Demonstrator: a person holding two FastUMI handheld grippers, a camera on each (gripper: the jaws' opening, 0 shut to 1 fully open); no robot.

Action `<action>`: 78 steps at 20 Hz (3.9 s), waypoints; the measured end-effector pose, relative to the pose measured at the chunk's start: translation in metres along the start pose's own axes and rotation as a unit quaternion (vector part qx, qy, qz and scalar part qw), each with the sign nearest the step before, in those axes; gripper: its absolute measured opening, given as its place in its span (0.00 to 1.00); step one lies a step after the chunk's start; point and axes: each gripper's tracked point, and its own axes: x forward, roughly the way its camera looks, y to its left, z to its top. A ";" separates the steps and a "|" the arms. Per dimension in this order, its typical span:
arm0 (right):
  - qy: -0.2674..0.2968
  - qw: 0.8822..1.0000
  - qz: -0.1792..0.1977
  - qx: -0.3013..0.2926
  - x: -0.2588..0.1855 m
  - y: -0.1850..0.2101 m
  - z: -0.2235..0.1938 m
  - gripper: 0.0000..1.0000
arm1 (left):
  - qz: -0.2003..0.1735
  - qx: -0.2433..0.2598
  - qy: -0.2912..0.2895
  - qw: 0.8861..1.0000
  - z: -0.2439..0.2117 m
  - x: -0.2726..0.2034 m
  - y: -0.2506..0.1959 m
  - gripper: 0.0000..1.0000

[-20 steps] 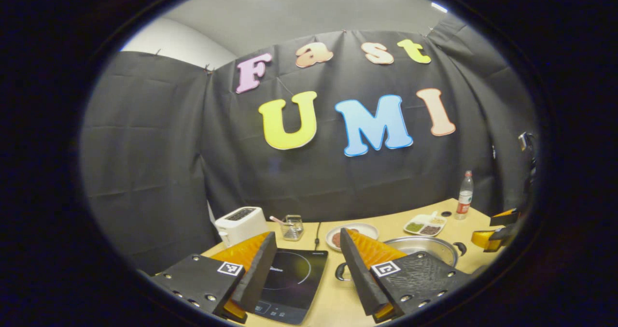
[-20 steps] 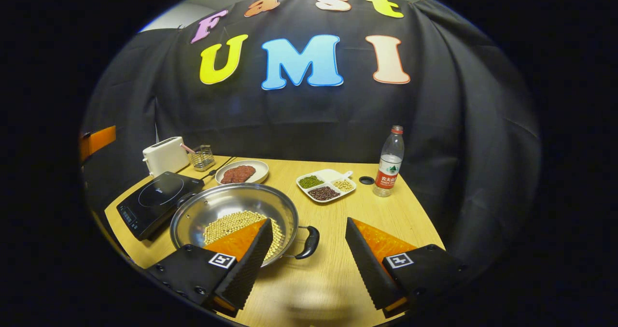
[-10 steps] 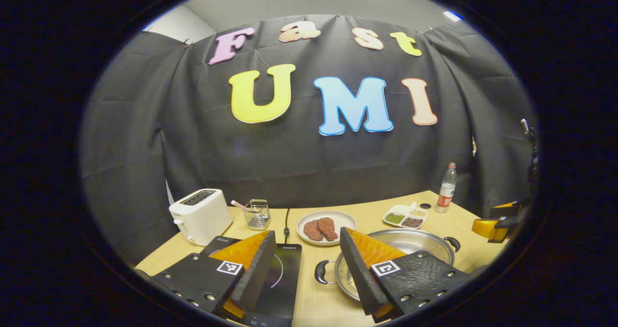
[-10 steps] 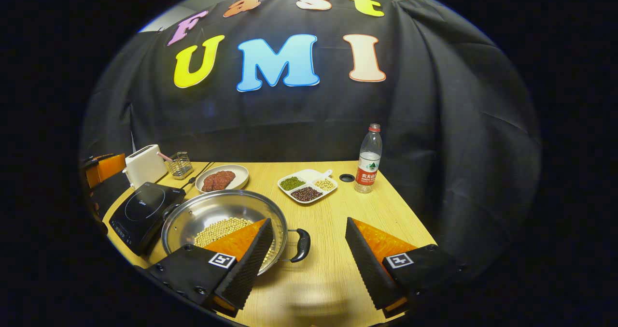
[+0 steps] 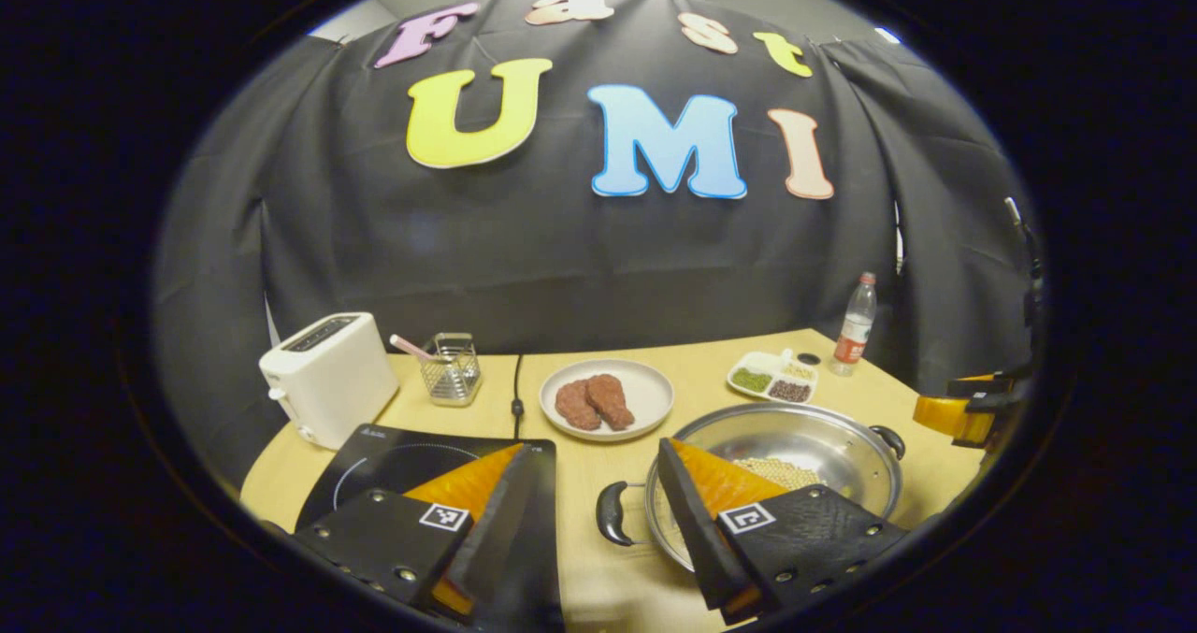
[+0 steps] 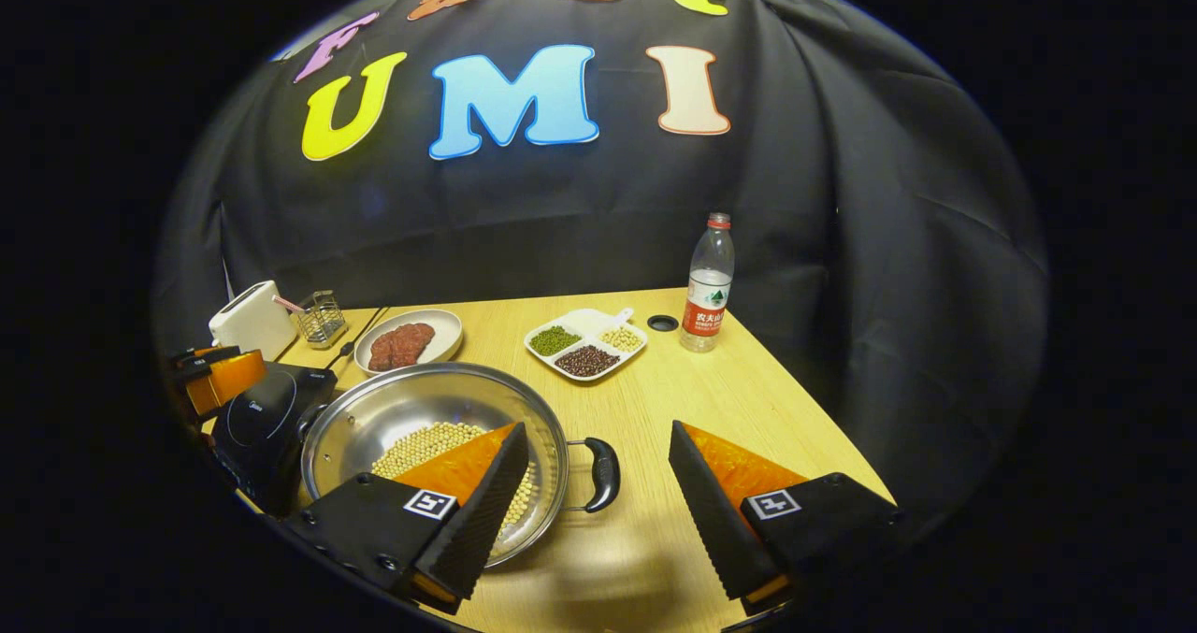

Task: First push the handle of the pot to place it horizontally, then grasp the pot with both hands and set it on the induction cooktop.

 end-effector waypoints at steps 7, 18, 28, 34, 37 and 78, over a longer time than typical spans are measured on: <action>0.041 0.999 -0.007 -0.008 0.020 0.009 -0.020 0.97 | -0.017 -0.011 0.056 0.998 -0.039 0.028 -0.007 0.82; 0.086 0.996 -0.012 -0.011 0.042 0.007 -0.046 0.97 | -0.036 -0.011 0.117 0.992 -0.080 0.054 -0.026 0.82; 0.124 0.992 -0.009 0.017 0.062 0.006 -0.063 0.92 | -0.029 -0.018 0.159 0.987 -0.109 0.062 -0.027 0.82; 0.126 0.992 -0.003 0.020 0.064 0.010 -0.064 0.67 | -0.030 -0.017 0.174 0.984 -0.115 0.062 -0.034 0.74; 0.127 0.992 0.004 0.018 0.061 0.012 -0.064 0.59 | -0.024 -0.019 0.173 0.984 -0.114 0.066 -0.033 0.64; 0.080 0.993 0.083 -0.026 0.015 0.203 0.004 0.52 | 0.037 -0.026 0.124 0.991 -0.050 -0.004 0.178 0.56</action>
